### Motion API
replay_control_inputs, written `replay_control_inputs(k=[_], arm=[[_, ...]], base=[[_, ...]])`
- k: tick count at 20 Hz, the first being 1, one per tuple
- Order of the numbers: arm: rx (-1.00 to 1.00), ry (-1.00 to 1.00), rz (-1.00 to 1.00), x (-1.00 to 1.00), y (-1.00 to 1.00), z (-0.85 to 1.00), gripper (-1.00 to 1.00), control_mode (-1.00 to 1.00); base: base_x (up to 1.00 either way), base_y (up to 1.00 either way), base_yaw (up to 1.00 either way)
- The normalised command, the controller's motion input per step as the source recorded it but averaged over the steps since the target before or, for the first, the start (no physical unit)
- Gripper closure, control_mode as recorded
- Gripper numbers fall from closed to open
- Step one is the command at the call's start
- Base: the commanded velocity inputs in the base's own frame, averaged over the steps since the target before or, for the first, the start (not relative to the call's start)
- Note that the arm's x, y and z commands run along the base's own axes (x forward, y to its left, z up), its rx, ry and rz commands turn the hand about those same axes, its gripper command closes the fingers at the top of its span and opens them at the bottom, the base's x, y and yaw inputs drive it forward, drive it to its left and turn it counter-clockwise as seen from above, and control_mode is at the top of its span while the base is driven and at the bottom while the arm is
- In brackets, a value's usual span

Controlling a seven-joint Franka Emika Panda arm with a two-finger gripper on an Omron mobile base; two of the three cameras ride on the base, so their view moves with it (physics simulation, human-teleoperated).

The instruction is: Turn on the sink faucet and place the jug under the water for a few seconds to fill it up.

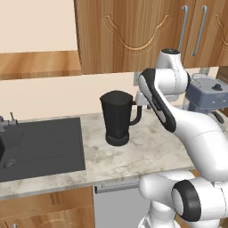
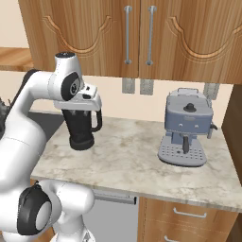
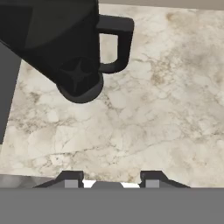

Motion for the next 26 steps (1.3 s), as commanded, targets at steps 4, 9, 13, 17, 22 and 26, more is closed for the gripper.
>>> replay_control_inputs(k=[4,9,13,17,22,26], arm=[[-0.01,0.0,0.0,-0.19,0.0,-0.02,-1.0,-1.0],[0.01,0.0,0.0,-0.21,0.0,0.0,-1.0,-1.0],[0.0,0.0,0.0,-0.24,0.15,-0.04,-1.0,-1.0],[0.0,0.0,0.0,-0.36,0.53,-0.16,-1.0,-1.0],[0.0,0.0,0.0,-0.15,0.71,-0.12,-1.0,-1.0],[0.05,0.0,0.0,0.0,-0.54,0.0,-1.0,-1.0]], base=[[0.0,0.0,0.0],[0.0,0.0,0.0],[0.0,0.0,0.0],[0.0,0.0,0.0],[0.0,0.0,0.0],[0.0,0.0,0.0]])
